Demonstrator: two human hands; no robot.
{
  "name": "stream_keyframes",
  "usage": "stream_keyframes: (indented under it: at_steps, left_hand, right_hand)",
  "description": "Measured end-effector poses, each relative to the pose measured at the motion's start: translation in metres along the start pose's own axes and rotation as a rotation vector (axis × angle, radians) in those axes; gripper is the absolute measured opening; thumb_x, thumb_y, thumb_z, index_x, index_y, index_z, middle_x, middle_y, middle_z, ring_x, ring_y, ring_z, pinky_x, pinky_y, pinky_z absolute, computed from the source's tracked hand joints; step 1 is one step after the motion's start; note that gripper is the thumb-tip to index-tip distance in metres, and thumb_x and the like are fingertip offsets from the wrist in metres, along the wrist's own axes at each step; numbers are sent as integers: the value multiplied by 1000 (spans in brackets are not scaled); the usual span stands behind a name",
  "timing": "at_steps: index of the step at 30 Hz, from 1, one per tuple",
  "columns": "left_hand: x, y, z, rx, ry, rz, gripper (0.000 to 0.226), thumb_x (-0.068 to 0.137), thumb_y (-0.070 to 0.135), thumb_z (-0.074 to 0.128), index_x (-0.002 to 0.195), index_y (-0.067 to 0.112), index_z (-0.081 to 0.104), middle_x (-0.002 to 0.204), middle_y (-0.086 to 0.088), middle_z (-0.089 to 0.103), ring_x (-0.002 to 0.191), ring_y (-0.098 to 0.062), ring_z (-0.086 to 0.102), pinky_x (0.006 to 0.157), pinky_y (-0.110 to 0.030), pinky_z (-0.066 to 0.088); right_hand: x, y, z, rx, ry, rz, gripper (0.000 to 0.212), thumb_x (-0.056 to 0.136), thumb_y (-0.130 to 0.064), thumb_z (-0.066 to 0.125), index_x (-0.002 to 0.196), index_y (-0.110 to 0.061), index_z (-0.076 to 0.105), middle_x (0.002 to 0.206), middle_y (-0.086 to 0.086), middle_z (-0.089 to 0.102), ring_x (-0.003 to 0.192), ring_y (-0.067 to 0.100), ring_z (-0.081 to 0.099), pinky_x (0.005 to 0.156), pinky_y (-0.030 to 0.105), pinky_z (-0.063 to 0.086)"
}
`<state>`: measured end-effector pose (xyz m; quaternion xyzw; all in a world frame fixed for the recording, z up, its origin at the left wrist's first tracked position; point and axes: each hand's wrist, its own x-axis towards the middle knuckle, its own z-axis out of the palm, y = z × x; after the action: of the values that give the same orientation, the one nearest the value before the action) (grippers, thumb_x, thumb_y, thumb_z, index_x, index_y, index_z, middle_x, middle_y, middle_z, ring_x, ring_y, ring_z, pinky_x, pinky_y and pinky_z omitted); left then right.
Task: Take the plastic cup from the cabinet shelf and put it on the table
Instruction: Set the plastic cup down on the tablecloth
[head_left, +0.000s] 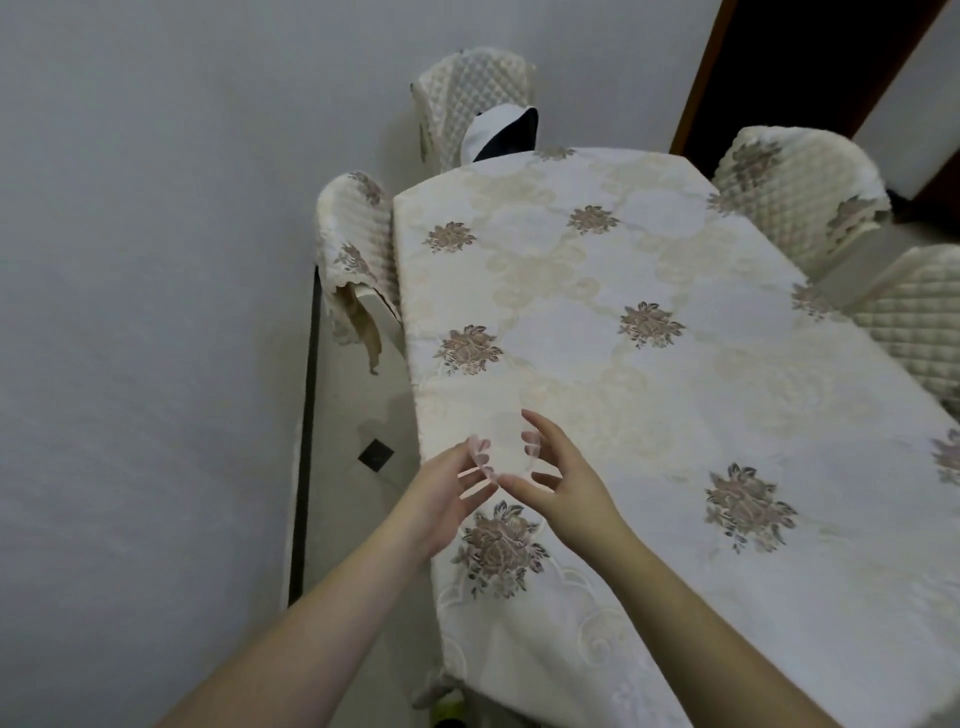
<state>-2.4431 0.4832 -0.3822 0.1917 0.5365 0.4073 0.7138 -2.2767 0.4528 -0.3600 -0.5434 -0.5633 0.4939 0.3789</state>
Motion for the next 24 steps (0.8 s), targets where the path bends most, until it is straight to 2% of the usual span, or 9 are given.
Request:
stream_keyframes:
  at_steps: [3, 6, 8, 11, 13, 19, 21, 24]
  left_hand:
    - [20, -6, -10, 23, -24, -28, 19, 81, 24, 69, 96, 14, 76, 90, -2, 74, 79, -14, 72, 70, -29, 58]
    - [40, -9, -18, 44, -47, -29, 17, 81, 21, 68, 94, 17, 78, 88, 3, 78, 85, -14, 71, 70, -28, 57]
    - [54, -14, -24, 47, -45, -50, 21, 83, 13, 65, 101, 12, 76, 93, 0, 77, 89, -16, 69, 72, -28, 57]
    - [72, -19, -31, 62, -66, -70, 23, 87, 12, 63, 108, 8, 74, 107, -6, 75, 101, -19, 67, 87, -37, 57]
    - [82, -22, -35, 21, -79, -80, 22, 89, 20, 66, 106, 10, 75, 105, -3, 76, 102, -18, 67, 91, -38, 55]
    - [107, -35, -40, 13, -78, -108, 20, 91, 24, 65, 102, 12, 76, 106, -2, 74, 102, -17, 67, 83, -33, 56]
    - [110, -37, -39, 53, -90, -97, 26, 93, 24, 62, 108, 6, 72, 116, -8, 71, 111, -21, 63, 90, -37, 55]
    - [113, -38, -40, 93, -100, -76, 32, 96, 24, 58, 118, 1, 66, 128, -16, 65, 121, -27, 58, 104, -46, 47]
  right_hand:
    - [7, 15, 10, 3, 30, 55, 66, 81, -36, 77, 135, -46, 41, 129, -11, 54, 112, -15, 49, 84, 10, 44]
    - [17, 29, 19, -27, 61, 86, 66, 80, -39, 76, 136, -44, 40, 129, -11, 54, 116, -5, 51, 85, 12, 45]
    - [25, 38, 24, -43, 84, 101, 68, 80, -40, 76, 138, -40, 41, 130, -9, 53, 117, 3, 53, 88, 19, 47]
    - [35, 50, 32, -40, 111, 118, 70, 80, -38, 77, 140, -38, 40, 131, -6, 54, 116, 7, 54, 91, 25, 49]
    - [39, 58, 37, -54, 126, 125, 70, 79, -40, 76, 139, -39, 40, 132, -7, 53, 118, 6, 53, 90, 24, 48]
    - [51, 78, 45, -64, 221, 166, 70, 79, -41, 76, 139, -39, 39, 132, -10, 49, 117, 0, 50, 82, 14, 48]
    - [52, 84, 46, -38, 229, 187, 71, 79, -38, 77, 139, -36, 40, 132, -7, 50, 116, 1, 52, 81, 11, 48]
    - [54, 89, 47, -39, 227, 207, 72, 79, -35, 77, 140, -36, 39, 133, -6, 51, 117, 3, 52, 82, 13, 48]
